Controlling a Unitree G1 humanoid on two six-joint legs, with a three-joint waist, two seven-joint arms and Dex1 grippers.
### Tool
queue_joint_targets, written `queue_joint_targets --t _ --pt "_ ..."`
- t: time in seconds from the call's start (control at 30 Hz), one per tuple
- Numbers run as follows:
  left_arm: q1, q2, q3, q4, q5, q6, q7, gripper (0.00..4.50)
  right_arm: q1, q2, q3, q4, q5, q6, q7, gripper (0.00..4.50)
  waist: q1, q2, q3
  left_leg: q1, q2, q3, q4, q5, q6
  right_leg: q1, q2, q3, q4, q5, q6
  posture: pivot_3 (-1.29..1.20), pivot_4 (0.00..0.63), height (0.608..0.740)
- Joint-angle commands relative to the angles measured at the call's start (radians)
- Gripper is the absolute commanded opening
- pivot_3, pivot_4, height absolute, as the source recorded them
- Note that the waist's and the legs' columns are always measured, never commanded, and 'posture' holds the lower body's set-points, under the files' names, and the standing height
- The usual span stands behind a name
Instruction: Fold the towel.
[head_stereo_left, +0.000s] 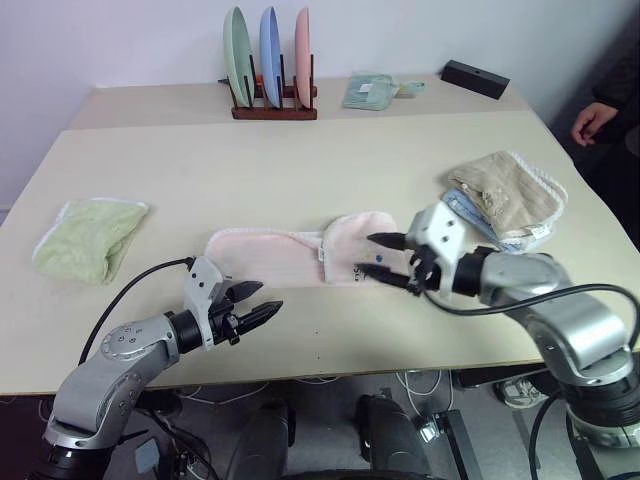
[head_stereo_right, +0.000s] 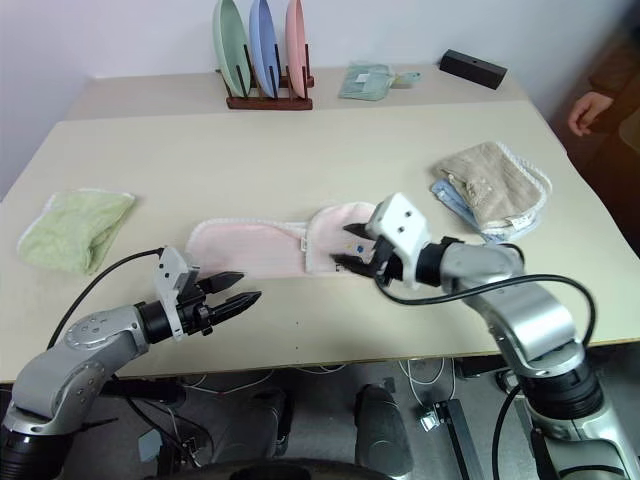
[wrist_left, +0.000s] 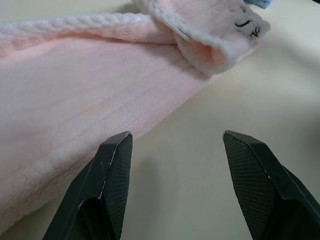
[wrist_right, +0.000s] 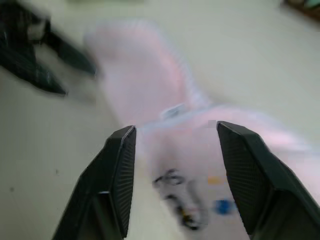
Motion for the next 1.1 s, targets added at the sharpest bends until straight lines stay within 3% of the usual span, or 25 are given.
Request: queue_joint_targets --t 0.03,0.1,0.3,0.53,0.73,0.87,1.03,1.1 --pt "-0.011 -0.026 0.027 -0.004 0.022 -0.046 0.03 2.92 -0.063 0.078 -0.062 0.057 0.029 0.01 -0.078 0.9 -0.002 0.0 0.0 0.0 0.0 0.0 0.0 0.0 0.0 0.0 0.0 0.0 0.0 0.0 0.0 0.0 0.15 0.74" --pt "-0.023 -0.048 0.025 -0.003 0.032 -0.067 0.044 2.92 -0.091 0.121 -0.026 0.142 -0.04 -0.034 -0.117 0.04 0.0 0.0 0.0 0.0 0.0 0.0 0.0 0.0 0.0 0.0 0.0 0.0 0.0 0.0 0.0 0.0 0.15 0.74" --pt "-0.031 -0.065 0.006 -0.032 0.035 -0.089 0.041 2.92 -0.096 0.246 0.125 0.419 -0.218 -0.219 -0.135 0.04 0.0 0.0 0.0 0.0 0.0 0.0 0.0 0.0 0.0 -0.001 0.0 0.0 0.0 0.002 0.003 0.0 0.15 0.74" --pt "-0.001 -0.07 0.007 -0.074 0.036 -0.081 0.068 2.92 -0.029 0.289 0.26 0.629 -0.399 -0.375 -0.121 0.04 -0.004 -0.001 -0.002 0.001 0.0 0.001 0.0 0.001 -0.001 0.0 0.0 0.0 0.0 0.002 0.003 0.0 0.15 0.74" --pt "0.071 -0.072 0.032 -0.135 0.024 -0.051 0.119 2.92 -0.061 0.285 0.132 0.508 -0.327 -0.368 -0.114 0.04 -0.001 -0.001 -0.002 0.005 0.0 0.0 -0.001 0.0 -0.001 0.004 0.0 0.0 0.0 0.002 0.002 0.0 0.15 0.74" --pt "0.135 -0.097 0.098 -0.176 -0.062 0.034 0.187 2.92 -0.102 0.211 0.077 0.38 -0.271 -0.348 -0.021 1.22 0.0 0.0 -0.001 0.003 -0.001 0.0 0.0 0.0 -0.001 0.003 0.0 0.0 0.0 0.002 0.003 0.0 0.15 0.74" --pt "0.193 -0.158 0.188 -0.205 -0.231 0.16 0.297 4.5 -0.132 0.125 0.075 0.282 -0.24 -0.313 0.078 3.77 0.0 0.0 -0.002 0.003 0.0 -0.001 -0.001 0.0 -0.001 0.003 0.0 0.0 0.0 0.002 0.003 0.0 0.15 0.74" --pt "0.199 -0.227 0.244 -0.198 -0.364 0.219 0.429 4.5 -0.134 0.093 0.105 0.235 -0.243 -0.317 0.134 4.41 0.001 0.0 -0.002 0.003 0.0 -0.001 0.0 0.0 -0.001 0.003 0.0 0.0 0.0 0.002 0.003 0.0 0.15 0.74"
